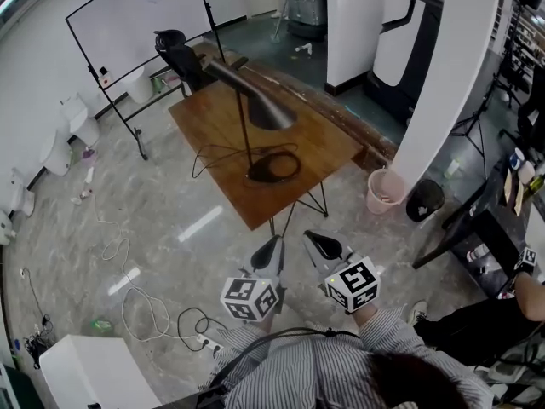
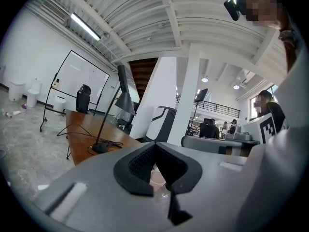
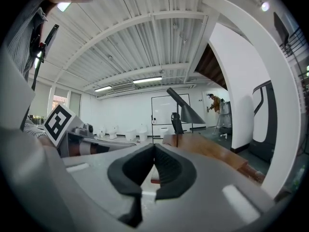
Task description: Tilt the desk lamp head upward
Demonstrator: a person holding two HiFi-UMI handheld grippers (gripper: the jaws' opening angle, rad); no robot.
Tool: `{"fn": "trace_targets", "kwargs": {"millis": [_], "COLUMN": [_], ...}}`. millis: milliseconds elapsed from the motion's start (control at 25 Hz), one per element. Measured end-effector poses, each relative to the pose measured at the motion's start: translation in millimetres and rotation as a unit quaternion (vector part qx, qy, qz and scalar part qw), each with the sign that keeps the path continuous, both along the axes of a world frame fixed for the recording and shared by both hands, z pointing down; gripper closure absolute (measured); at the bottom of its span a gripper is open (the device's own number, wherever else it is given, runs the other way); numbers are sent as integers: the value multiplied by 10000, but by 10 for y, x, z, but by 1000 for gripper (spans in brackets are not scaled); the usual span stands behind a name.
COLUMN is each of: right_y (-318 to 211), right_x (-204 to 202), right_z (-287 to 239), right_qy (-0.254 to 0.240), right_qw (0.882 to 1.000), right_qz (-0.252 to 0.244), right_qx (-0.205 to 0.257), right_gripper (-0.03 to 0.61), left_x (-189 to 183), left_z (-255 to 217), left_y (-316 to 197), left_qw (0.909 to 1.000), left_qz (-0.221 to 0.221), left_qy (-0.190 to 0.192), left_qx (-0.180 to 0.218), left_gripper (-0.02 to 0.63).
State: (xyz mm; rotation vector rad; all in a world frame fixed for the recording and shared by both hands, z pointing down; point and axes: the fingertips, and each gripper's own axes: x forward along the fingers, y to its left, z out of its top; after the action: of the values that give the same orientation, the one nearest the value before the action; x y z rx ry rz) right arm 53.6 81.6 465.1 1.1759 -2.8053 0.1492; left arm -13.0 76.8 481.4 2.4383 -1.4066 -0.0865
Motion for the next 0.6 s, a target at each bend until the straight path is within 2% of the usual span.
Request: {"fn": "trace_targets", "kwargs": {"millis": [240,600], "right_y": [-429,-1446], "right_x": [-144,-548], "right_z": [20,31], "right_qy": [-79,67], "right_qw": [9999,9998], "right_qz": [-93,-158], "right_qx": [-10,61], "right_gripper": [577,577], "left_x": [-199,-649], "left_z": [-65,-245], "left_y": [-450,-1509], "left_qw": [9998,9989], "left_qz": [-120,-119], "left_qy": [-1,-182], "left_qx": [136,409], "left_gripper": [607,607]}}
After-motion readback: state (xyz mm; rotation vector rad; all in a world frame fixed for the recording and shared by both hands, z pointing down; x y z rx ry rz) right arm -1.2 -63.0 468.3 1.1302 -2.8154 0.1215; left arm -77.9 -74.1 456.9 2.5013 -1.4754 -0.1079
